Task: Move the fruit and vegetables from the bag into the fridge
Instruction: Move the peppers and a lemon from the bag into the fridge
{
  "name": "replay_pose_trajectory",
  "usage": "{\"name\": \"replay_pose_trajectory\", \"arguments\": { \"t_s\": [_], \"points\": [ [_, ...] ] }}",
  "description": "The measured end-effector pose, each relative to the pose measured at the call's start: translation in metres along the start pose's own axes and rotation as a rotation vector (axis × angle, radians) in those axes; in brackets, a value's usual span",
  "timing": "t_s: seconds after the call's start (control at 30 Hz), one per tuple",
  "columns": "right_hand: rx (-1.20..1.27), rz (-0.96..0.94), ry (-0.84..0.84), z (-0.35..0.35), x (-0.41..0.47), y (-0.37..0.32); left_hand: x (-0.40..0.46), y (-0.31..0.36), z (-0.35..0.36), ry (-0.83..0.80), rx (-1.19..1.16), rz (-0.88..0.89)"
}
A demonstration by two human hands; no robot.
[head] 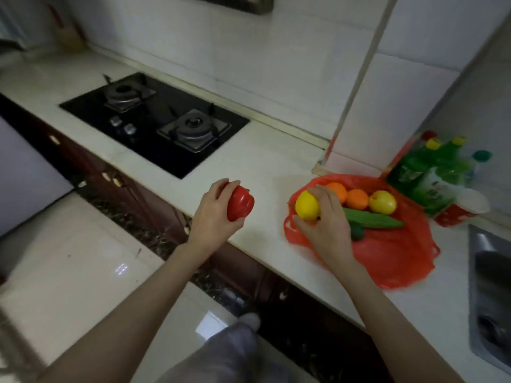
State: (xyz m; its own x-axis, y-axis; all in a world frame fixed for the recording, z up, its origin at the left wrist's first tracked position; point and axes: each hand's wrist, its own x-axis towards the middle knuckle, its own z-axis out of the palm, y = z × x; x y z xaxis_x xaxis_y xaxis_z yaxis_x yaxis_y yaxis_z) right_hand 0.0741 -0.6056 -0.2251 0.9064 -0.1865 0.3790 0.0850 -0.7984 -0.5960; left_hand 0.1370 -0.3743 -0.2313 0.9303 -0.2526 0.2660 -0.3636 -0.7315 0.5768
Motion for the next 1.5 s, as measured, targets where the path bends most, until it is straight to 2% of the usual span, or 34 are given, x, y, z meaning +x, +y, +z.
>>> {"name": "replay_pose_trajectory", "arguments": {
  "t_s": [0.13, 0.33, 0.47, 0.77, 0.93, 1.13, 1.33, 1.5],
  "points": [
    [0.068, -0.089, -0.137, 0.044, 0.003, -0.043, -0.044, -0.045, -0.037, 0.042, 0.038, -0.110],
    [0.110, -0.291, -0.274, 0.120, 0.027, -0.130, -0.074, -0.114, -0.112, 0.262, 0.045, -0.297],
    [0.148, -0.456, -0.369, 0.188, 0.050, -0.214, -0.090, -0.174, -0.176, 0.406, 0.059, -0.417],
    [0.274, -0.769, -0.495, 0.344, 0.078, -0.428, -0.109, -0.320, -0.339, 0.645, 0.185, -0.554],
    [0.318, -0.848, -0.510, 0.400, 0.092, -0.506, -0.114, -0.374, -0.397, 0.704, 0.203, -0.596],
    [0.373, -0.850, -0.546, 0.468, 0.129, -0.570, -0.094, -0.444, -0.437, 0.795, 0.146, -0.699],
    [0.408, -0.896, -0.535, 0.554, 0.200, -0.635, -0.040, -0.524, -0.486, 0.847, 0.185, -0.663],
    [0.494, -0.938, -0.491, 0.621, 0.284, -0.711, 0.026, -0.589, -0.556, 0.854, 0.275, -0.637]
  ]
}}
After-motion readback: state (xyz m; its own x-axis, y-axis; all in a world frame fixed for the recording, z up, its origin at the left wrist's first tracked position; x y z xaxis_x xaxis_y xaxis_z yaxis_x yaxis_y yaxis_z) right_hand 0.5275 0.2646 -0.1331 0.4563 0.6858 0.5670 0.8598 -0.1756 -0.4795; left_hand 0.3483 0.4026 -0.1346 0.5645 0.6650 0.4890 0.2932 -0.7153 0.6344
